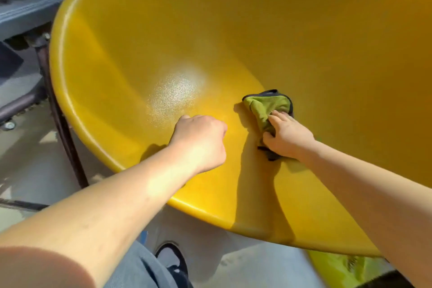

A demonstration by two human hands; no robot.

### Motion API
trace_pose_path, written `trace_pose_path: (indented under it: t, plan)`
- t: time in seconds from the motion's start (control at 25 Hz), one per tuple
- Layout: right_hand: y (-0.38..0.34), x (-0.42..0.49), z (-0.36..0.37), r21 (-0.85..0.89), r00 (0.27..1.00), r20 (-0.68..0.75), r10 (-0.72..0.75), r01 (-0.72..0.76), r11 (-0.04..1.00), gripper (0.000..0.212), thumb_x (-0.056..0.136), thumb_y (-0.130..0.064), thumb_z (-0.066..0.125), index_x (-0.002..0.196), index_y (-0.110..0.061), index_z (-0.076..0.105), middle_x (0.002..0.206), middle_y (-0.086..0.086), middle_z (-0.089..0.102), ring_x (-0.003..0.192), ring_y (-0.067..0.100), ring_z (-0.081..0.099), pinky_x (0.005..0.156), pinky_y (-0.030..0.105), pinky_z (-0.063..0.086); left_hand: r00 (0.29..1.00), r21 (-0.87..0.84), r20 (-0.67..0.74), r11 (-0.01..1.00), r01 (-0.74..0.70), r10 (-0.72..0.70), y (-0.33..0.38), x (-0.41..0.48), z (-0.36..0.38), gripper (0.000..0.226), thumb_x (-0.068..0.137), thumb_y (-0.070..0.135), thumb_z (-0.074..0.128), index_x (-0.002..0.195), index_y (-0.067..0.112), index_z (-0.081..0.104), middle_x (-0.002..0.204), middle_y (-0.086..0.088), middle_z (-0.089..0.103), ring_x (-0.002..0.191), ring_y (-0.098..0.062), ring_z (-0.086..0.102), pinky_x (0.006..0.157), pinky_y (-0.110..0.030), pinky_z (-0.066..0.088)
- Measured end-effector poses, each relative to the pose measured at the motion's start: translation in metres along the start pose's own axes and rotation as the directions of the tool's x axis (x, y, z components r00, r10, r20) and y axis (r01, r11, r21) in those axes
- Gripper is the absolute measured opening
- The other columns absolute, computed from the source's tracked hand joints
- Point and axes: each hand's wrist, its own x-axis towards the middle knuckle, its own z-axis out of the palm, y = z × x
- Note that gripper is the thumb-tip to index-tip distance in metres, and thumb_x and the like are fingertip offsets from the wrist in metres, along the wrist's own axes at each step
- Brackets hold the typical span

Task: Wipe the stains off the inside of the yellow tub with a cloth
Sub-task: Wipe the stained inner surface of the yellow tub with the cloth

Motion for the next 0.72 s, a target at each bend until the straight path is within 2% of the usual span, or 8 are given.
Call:
trace_pose_path:
  t: [0.12, 0.24, 0.32, 0.4, 0.44, 0.56, 0.64, 0.72]
  plan:
    - [-0.025, -0.048, 0.001, -0.08, 0.996, 0.036, -0.08, 0.082, 0.993, 0.057, 0.096, -0.053, 0.047, 0.148, -0.029, 0.049, 0.141, 0.0, 0.05, 0.133, 0.026, 0.046, 0.096, 0.037, 0.05, 0.975, -0.052, 0.22, 0.998, 0.043, -0.03, 0.006, -0.01, -0.002, 0.015, 0.08, 0.017, 0.055, 0.087, 0.027, 0.062, 0.102, 0.003, 0.069, 0.098, -0.029, 0.063, 0.075, -0.03, 0.047]
    - [-0.044, -0.1, -0.005, -0.079, 0.973, 0.217, -0.083, 0.103, 0.992, 0.063, 0.091, -0.062, 0.049, 0.146, -0.032, 0.052, 0.137, 0.004, 0.049, 0.129, 0.031, 0.048, 0.099, 0.038, 0.047, 0.922, -0.088, 0.38, 0.995, -0.042, 0.072, 0.024, -0.033, -0.005, 0.016, 0.081, 0.026, 0.063, 0.097, 0.029, 0.064, 0.1, 0.006, 0.064, 0.093, -0.024, 0.061, 0.078, -0.034, 0.056]
    - [-0.044, -0.127, -0.016, 0.065, 0.936, 0.348, -0.055, 0.034, 0.997, 0.06, 0.092, -0.056, 0.053, 0.146, -0.03, 0.053, 0.144, 0.005, 0.05, 0.134, 0.031, 0.048, 0.106, 0.038, 0.045, 0.904, -0.108, 0.412, 0.991, -0.08, 0.118, 0.044, -0.052, 0.003, 0.027, 0.079, 0.044, 0.068, 0.099, 0.026, 0.066, 0.097, 0.004, 0.066, 0.089, -0.023, 0.062, 0.076, -0.035, 0.057]
    - [-0.035, -0.143, -0.035, 0.377, 0.907, 0.419, -0.048, -0.125, 0.918, 0.051, 0.095, -0.035, 0.059, 0.145, -0.027, 0.056, 0.145, 0.001, 0.056, 0.13, 0.024, 0.054, 0.105, 0.035, 0.047, 0.874, -0.109, 0.483, 0.994, 0.014, 0.041, 0.062, -0.063, 0.013, 0.04, 0.079, 0.054, 0.061, 0.097, 0.02, 0.069, 0.096, -0.001, 0.069, 0.088, -0.026, 0.064, 0.07, -0.033, 0.055]
    - [-0.028, -0.147, -0.042, 0.458, 0.922, 0.386, -0.039, -0.155, 0.875, 0.047, 0.096, -0.028, 0.058, 0.143, -0.026, 0.058, 0.141, -0.002, 0.058, 0.123, 0.021, 0.056, 0.099, 0.033, 0.048, 0.85, -0.136, 0.526, 0.987, 0.086, -0.002, 0.069, -0.063, 0.018, 0.04, 0.081, 0.051, 0.053, 0.093, 0.016, 0.068, 0.097, -0.005, 0.069, 0.087, -0.027, 0.063, 0.066, -0.031, 0.052]
    - [-0.006, -0.138, -0.041, 0.416, 0.987, 0.134, 0.094, -0.142, 0.898, 0.04, 0.099, -0.028, 0.055, 0.138, -0.021, 0.06, 0.132, 0.001, 0.063, 0.103, 0.022, 0.062, 0.083, 0.034, 0.053, 0.872, -0.252, 0.472, 0.929, 0.272, -0.127, 0.063, -0.038, 0.03, 0.032, 0.089, 0.035, 0.039, 0.076, 0.011, 0.056, 0.098, -0.015, 0.066, 0.083, -0.031, 0.056, 0.059, -0.031, 0.04]
    - [0.001, -0.123, -0.032, 0.492, 0.972, 0.157, 0.178, -0.233, 0.839, 0.047, 0.098, -0.032, 0.059, 0.142, -0.019, 0.054, 0.126, 0.004, 0.063, 0.101, 0.024, 0.064, 0.087, 0.042, 0.059, 0.889, -0.374, 0.384, 0.838, 0.397, -0.249, 0.051, -0.015, 0.031, 0.023, 0.096, 0.032, 0.051, 0.096, 0.011, 0.059, 0.101, -0.013, 0.068, 0.083, -0.032, 0.06, 0.066, -0.034, 0.049]
    - [0.003, -0.106, -0.022, 0.55, 0.952, 0.231, 0.199, -0.297, 0.78, 0.061, 0.094, -0.035, 0.067, 0.149, -0.019, 0.047, 0.129, 0.006, 0.061, 0.105, 0.027, 0.065, 0.091, 0.046, 0.059, 0.857, -0.546, 0.41, 0.668, 0.505, -0.313, 0.052, 0.002, 0.032, 0.025, 0.093, 0.028, 0.064, 0.109, 0.012, 0.055, 0.102, -0.01, 0.065, 0.08, -0.029, 0.06, 0.069, -0.035, 0.051]
